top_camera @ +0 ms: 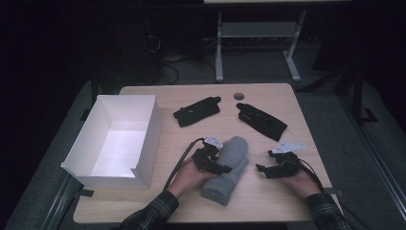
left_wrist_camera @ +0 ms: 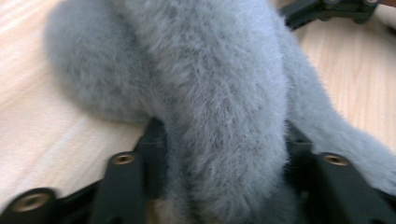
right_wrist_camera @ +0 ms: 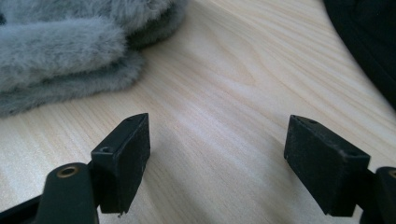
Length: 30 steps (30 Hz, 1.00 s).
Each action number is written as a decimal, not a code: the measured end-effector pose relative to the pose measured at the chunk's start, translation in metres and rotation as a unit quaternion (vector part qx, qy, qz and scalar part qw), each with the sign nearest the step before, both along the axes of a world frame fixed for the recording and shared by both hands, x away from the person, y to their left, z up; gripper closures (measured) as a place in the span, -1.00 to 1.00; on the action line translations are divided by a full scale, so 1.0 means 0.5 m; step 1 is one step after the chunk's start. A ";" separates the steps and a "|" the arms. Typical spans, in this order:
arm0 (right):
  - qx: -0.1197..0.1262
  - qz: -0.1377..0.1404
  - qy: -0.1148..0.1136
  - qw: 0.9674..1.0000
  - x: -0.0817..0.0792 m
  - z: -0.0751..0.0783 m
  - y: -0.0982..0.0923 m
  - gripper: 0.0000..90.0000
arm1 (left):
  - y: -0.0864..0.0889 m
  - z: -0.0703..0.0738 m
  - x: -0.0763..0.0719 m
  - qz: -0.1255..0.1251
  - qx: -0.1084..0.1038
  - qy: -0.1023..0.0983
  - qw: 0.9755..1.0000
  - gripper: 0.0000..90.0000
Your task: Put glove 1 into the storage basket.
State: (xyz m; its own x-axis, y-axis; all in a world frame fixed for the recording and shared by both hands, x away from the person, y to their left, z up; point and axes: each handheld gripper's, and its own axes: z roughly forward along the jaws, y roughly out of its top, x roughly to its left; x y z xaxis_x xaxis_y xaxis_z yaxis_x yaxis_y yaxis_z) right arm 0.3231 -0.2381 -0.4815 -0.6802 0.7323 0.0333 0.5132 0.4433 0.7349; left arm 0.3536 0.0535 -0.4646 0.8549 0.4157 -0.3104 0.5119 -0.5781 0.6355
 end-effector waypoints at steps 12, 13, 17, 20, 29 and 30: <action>0.000 0.000 0.004 1.000 0.001 0.000 0.001 -0.57 | 0.000 0.012 -0.005 -0.011 -0.008 0.002 1.000 0.63; -0.001 0.000 0.005 1.000 0.001 0.000 0.002 -0.58 | 0.003 0.019 -0.004 -0.016 -0.005 -0.001 1.000 0.63; -0.001 0.002 0.005 1.000 0.001 0.000 0.002 -0.60 | 0.007 0.034 -0.011 -0.009 -0.010 -0.014 1.000 0.63; -0.001 0.003 0.006 1.000 0.001 0.000 0.002 -0.61 | 0.015 0.049 -0.009 -0.010 -0.014 -0.019 1.000 0.63; -0.002 0.002 0.007 1.000 0.002 0.000 0.004 -0.64 | 0.058 0.106 -0.002 0.013 -0.020 -0.042 0.999 0.63; -0.002 0.002 0.006 1.000 0.002 0.000 0.003 -0.64 | 0.063 0.112 -0.002 0.013 -0.018 -0.044 0.999 0.63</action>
